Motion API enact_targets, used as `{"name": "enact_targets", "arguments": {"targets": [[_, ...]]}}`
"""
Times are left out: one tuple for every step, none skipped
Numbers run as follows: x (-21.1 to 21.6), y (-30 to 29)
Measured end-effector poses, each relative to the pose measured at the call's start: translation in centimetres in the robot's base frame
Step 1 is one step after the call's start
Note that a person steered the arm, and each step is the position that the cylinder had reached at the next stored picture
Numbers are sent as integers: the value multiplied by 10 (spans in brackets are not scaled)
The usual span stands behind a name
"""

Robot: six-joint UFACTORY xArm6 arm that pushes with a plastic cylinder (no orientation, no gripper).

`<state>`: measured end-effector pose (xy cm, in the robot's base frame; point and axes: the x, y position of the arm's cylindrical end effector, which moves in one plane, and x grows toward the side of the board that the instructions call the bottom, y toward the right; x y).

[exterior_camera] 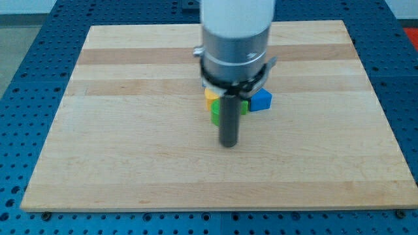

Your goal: Slightly push the group of blocks to the right side of the board

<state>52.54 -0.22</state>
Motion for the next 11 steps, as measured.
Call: {"name": "enact_targets", "arguments": {"targets": [[-4, -51], [-42, -78], [-87, -80], [-115, -70], [-127, -47], [-129, -42], [-129, -42], [-125, -42], [-116, -42], [-104, -34], [-98, -25]]}}
